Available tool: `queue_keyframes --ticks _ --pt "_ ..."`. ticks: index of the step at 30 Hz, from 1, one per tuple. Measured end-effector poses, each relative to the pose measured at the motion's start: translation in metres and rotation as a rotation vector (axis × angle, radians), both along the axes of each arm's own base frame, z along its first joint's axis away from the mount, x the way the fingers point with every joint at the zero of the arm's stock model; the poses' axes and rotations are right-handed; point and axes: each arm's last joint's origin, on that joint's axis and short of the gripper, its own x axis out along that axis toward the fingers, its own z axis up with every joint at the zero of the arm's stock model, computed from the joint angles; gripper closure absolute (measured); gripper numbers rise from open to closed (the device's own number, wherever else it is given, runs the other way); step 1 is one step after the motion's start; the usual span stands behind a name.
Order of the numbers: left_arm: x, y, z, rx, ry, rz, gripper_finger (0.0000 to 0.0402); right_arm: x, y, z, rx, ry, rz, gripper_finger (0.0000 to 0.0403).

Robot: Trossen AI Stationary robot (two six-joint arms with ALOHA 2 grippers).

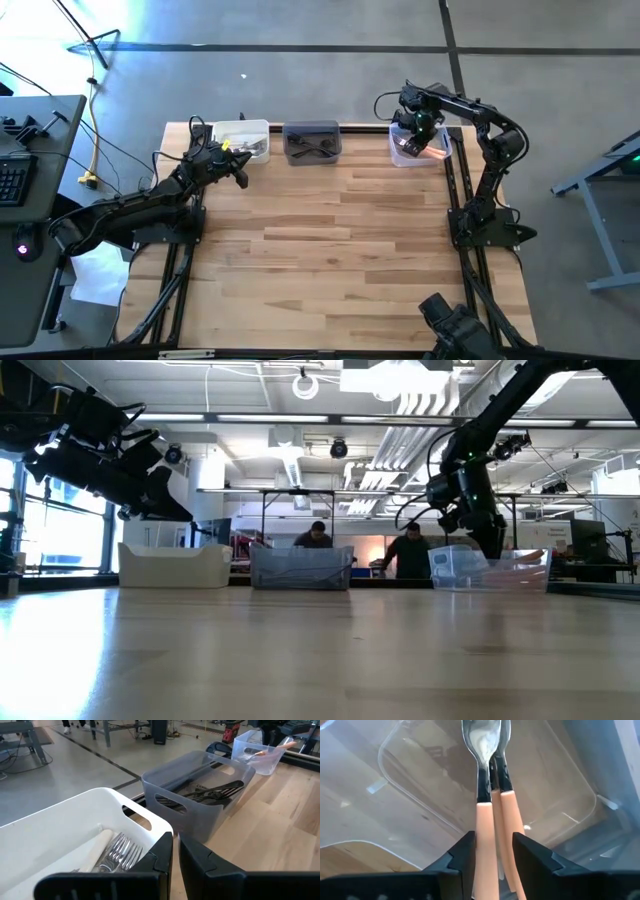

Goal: Sort silverware by color (type)
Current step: Return to Home Position

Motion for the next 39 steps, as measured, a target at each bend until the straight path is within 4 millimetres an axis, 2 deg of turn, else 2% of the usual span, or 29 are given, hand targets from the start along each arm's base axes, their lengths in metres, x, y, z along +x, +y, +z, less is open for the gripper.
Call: queue_keyframes --ticks 9,17,20,30,35,39 --pt "0.0 0.0 0.0 0.0 0.0 0.0 0.0383 0.0 0.0 0.0 -0.002 -0.002 0.008 0.0298" --pt "0.0 0.0 0.0 0.0 0.0 0.0 0.0383 -0.001 0.001 0.0 0.008 0.022 0.036 0.0367" --pt "0.0 0.0 0.0 -0.001 -0.001 0.0 0.0383 -0.002 0.002 0.003 0.007 0.037 0.051 0.0381" --pt "0.0 0.0 0.0 0.0 0.0 -0.001 0.0383 -0.005 0.009 0.031 -0.087 -0.036 0.072 0.038" --pt "0.0 0.0 0.0 -0.004 -0.003 0.0 0.0383 -0.005 0.009 0.029 -0.069 -0.035 0.061 0.0372" --pt "0.0 0.0 0.0 -0.005 -0.004 0.0 0.0383 -0.004 0.008 0.021 -0.033 -0.016 0.039 0.0333"
